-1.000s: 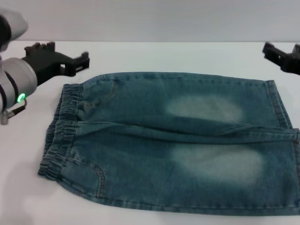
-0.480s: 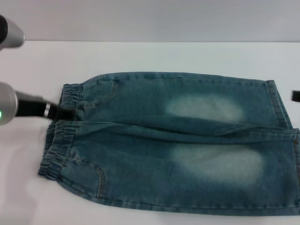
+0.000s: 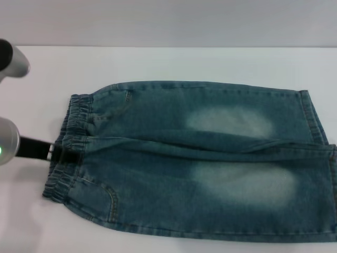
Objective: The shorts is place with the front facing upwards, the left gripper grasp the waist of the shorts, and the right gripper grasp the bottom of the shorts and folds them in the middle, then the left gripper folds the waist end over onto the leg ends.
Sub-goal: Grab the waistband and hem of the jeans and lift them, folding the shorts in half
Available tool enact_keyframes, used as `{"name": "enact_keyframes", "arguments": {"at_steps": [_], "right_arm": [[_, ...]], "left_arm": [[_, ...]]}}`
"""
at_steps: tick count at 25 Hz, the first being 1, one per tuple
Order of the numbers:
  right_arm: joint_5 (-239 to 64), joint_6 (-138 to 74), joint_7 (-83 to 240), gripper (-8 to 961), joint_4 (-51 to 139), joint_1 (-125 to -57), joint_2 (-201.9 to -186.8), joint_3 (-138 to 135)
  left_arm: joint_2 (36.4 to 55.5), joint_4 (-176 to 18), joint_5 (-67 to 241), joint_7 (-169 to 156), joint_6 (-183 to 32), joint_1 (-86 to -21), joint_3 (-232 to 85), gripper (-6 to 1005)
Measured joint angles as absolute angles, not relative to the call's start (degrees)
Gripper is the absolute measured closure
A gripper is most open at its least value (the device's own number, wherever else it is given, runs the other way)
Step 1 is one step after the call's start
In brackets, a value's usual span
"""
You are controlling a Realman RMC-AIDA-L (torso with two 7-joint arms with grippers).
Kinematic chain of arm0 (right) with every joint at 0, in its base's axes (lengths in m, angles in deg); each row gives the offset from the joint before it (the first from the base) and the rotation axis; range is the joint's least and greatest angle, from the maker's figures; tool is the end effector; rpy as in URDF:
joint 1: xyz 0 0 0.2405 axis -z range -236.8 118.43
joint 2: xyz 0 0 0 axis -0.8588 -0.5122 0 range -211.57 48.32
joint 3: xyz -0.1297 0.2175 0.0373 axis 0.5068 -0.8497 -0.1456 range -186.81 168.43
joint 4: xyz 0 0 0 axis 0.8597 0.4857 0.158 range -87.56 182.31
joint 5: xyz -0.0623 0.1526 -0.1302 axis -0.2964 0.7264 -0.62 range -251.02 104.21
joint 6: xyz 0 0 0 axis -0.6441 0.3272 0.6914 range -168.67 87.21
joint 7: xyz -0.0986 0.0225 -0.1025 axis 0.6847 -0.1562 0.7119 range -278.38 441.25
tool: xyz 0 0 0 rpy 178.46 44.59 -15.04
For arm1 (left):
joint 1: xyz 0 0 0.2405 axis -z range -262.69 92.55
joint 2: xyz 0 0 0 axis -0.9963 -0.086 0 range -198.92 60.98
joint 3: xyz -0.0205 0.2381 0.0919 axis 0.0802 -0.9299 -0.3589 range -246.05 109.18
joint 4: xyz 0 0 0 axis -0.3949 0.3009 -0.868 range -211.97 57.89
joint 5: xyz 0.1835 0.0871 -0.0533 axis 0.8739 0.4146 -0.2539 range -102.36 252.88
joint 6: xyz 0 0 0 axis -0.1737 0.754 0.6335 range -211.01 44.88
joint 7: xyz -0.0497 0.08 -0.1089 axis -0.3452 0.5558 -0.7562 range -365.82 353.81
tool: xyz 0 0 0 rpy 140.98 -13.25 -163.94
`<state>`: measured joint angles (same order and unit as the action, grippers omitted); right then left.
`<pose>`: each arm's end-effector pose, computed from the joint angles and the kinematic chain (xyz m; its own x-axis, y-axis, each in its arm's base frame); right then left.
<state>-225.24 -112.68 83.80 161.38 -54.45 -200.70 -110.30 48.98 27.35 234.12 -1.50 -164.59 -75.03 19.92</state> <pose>0.2481 0.2693 0.1049 0.3882 -0.7483 -0.5379 -0.7987 0.0180 -0.6015 -0.2131 0.2971 0.0353 0.5332 0.8328 0.1488 0.6728 -0.3108 -0.6714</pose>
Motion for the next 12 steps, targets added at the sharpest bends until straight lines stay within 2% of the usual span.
{"name": "enact_keyframes", "arguments": {"at_steps": [12], "right_arm": [[-228.54, -110.76, 83.80, 165, 157.69, -56.61, -200.59, -109.66]], "left_arm": [[49.07, 21.03, 234.29, -3.77, -164.56, -74.76, 18.95, 197]]}}
